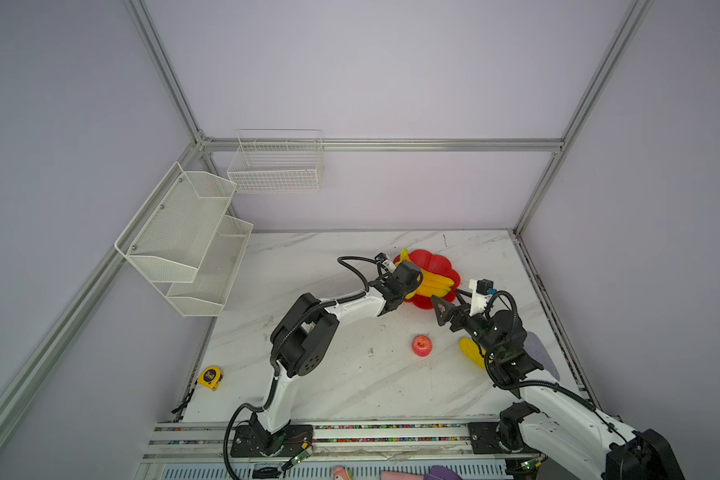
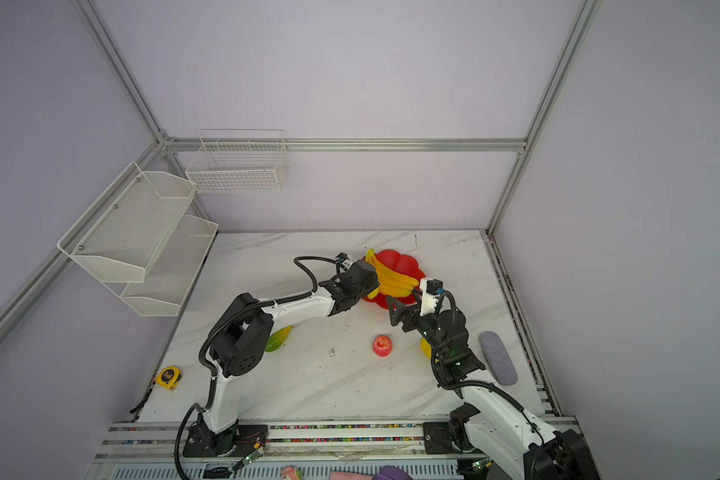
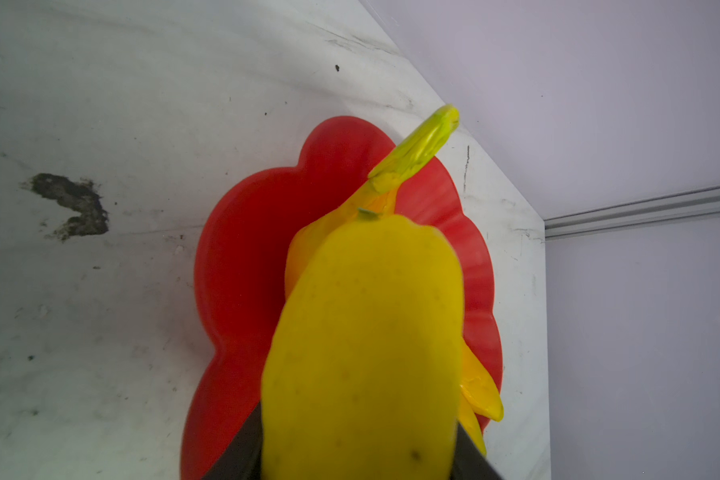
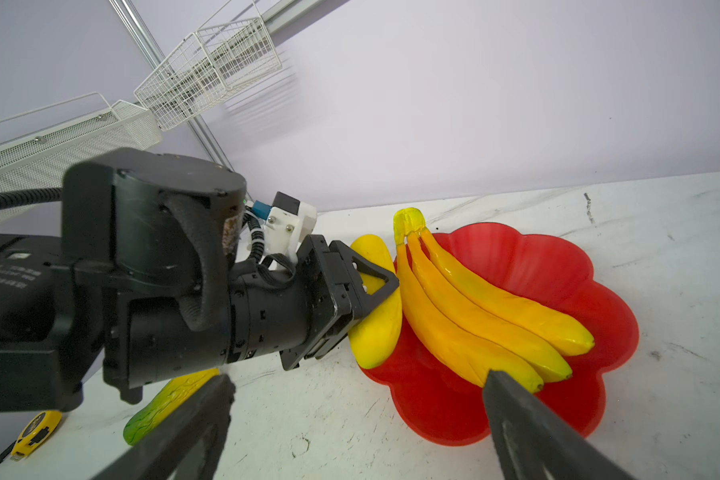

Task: Place and organize the fake fruits in the fruit bowl
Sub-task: 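Carry the yellow mango with the left gripper into the bowl beside the bananas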

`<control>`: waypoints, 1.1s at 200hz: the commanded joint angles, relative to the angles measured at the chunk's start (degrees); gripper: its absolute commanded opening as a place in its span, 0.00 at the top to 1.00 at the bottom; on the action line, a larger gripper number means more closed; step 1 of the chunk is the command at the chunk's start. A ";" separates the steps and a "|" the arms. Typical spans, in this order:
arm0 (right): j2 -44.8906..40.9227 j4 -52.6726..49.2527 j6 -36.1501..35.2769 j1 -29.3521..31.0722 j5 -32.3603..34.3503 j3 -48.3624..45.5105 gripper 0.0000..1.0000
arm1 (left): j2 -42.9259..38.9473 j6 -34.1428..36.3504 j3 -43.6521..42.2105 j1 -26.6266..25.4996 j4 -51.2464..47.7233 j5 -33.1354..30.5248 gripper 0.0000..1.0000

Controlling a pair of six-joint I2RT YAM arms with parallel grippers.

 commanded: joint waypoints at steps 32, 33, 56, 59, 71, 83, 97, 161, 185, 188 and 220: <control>-1.21 1.69 0.44 -0.35 -0.19 -0.46 0.03 | 0.91 -1.39 5.11 -0.01 -0.09 -4.54 0.50; -1.21 1.69 0.44 -0.35 -0.19 -0.44 0.03 | 0.95 -1.39 5.13 -0.02 -0.09 -4.53 0.50; -1.28 1.64 0.40 -0.36 -0.18 -0.47 0.03 | 1.60 -1.07 5.27 -0.15 0.56 -4.41 0.46; -1.27 1.63 0.36 -0.36 -0.19 -0.47 0.03 | 1.58 -0.98 5.31 -0.11 0.67 -4.36 0.46; -1.30 1.68 0.35 -0.35 -0.10 -0.50 0.03 | 1.61 -0.87 5.42 -0.01 0.87 -4.26 0.44; -1.29 1.69 0.35 -0.36 -0.01 -0.46 0.03 | 1.61 -0.61 5.27 -0.07 1.33 -4.25 0.43; -1.16 1.68 0.27 -0.35 -0.03 -0.50 0.03 | 1.55 -0.28 5.16 0.02 1.65 -4.26 0.42; -2.60 1.30 0.72 -0.67 2.12 -0.94 0.03 | -4.62 7.27 0.57 -0.76 4.91 -6.11 0.42; -3.75 1.25 1.04 -0.97 2.84 -1.39 0.03 | -8.03 9.21 -4.89 -0.45 7.49 -4.43 0.39; -3.71 1.25 1.05 -1.05 2.82 -1.37 0.03 | -8.15 9.43 -5.41 -0.40 7.70 -4.16 0.39; -2.62 1.25 0.97 -1.19 2.68 -1.05 0.03 | -6.39 9.11 -6.08 0.58 8.08 0.15 0.40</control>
